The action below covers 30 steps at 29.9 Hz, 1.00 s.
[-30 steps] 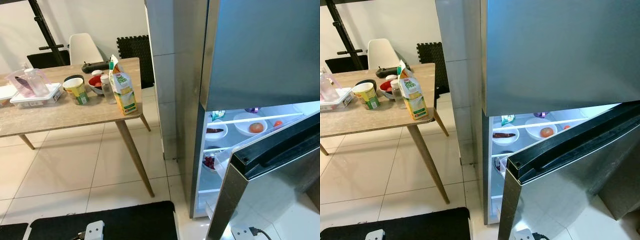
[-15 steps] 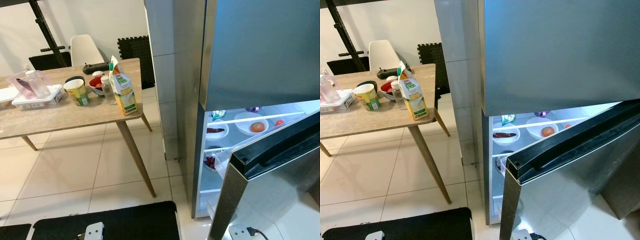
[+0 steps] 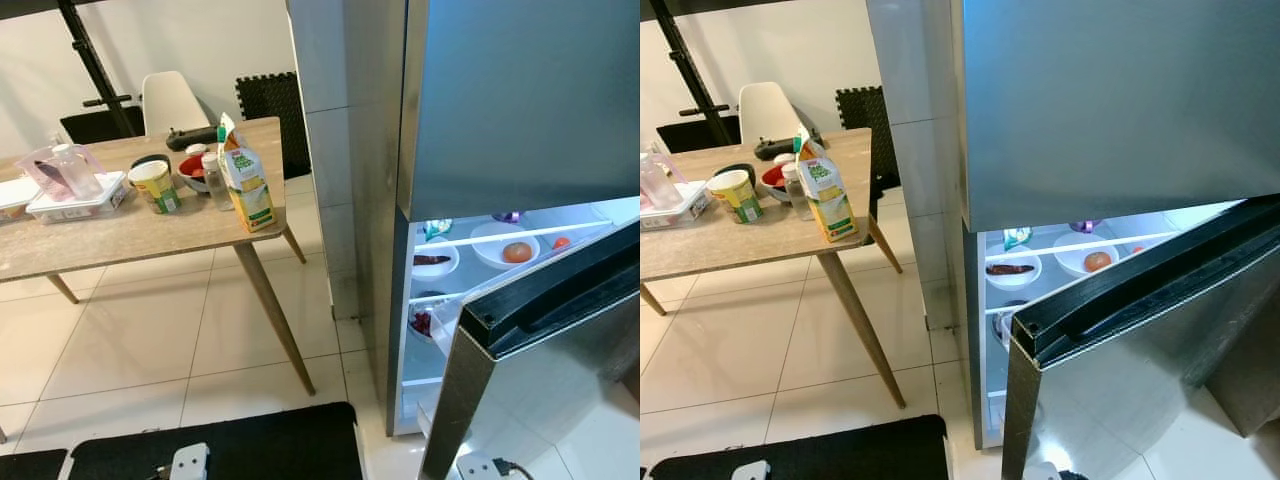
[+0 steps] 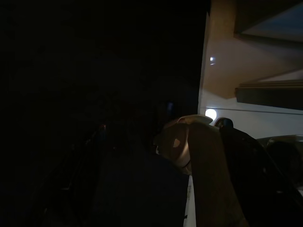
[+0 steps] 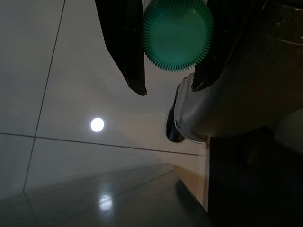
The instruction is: Restocking fridge
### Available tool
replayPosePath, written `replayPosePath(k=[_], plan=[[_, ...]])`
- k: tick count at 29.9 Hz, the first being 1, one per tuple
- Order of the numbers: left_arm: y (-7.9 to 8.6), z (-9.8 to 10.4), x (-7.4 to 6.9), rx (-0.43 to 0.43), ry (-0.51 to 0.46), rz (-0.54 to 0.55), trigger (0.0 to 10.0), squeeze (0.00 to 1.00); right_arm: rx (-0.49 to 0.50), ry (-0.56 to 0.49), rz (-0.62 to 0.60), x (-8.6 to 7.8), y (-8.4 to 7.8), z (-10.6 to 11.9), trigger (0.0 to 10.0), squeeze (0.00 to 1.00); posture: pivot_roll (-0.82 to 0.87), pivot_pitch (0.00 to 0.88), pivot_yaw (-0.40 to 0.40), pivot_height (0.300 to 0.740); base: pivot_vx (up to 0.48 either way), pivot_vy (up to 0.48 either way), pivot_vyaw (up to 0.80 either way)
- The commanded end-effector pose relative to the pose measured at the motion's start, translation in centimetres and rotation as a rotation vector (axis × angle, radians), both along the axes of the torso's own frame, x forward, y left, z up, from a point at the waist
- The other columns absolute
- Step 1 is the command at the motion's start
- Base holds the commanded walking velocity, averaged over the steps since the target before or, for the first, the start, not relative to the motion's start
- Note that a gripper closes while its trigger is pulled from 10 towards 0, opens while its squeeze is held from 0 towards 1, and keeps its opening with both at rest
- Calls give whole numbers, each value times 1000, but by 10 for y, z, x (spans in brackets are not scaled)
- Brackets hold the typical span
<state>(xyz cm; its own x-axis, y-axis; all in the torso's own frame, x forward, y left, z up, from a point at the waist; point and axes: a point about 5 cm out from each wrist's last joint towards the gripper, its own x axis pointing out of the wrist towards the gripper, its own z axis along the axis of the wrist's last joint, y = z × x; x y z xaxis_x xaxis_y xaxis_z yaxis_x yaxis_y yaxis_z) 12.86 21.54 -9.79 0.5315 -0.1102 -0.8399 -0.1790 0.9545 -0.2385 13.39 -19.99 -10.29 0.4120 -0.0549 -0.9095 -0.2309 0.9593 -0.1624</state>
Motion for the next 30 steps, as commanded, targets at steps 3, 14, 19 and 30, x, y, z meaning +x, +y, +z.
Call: replayPosePath(k=[3, 14, 19, 30], plan=[[14, 3, -1, 35, 5, -9, 10000, 0, 8, 6, 9, 0, 7, -1, 10000, 0, 6, 0, 108, 740, 0, 0, 0], [15, 4, 3, 35, -8, -12, 10000, 0, 13, -2, 14, 3, 10, -1, 10000, 0, 9, 0, 113, 740, 0, 0, 0], [15, 4, 2, 34, -6, -13, 10000, 0, 13, 0, 13, 2, 10, -1, 10000, 0, 11, 0, 112, 740, 0, 0, 0], [14, 4, 2, 31, -9, -9, 10000, 0, 13, -1, 15, 2, 10, -1, 10000, 0, 13, 0, 109, 740, 0, 0, 0]])
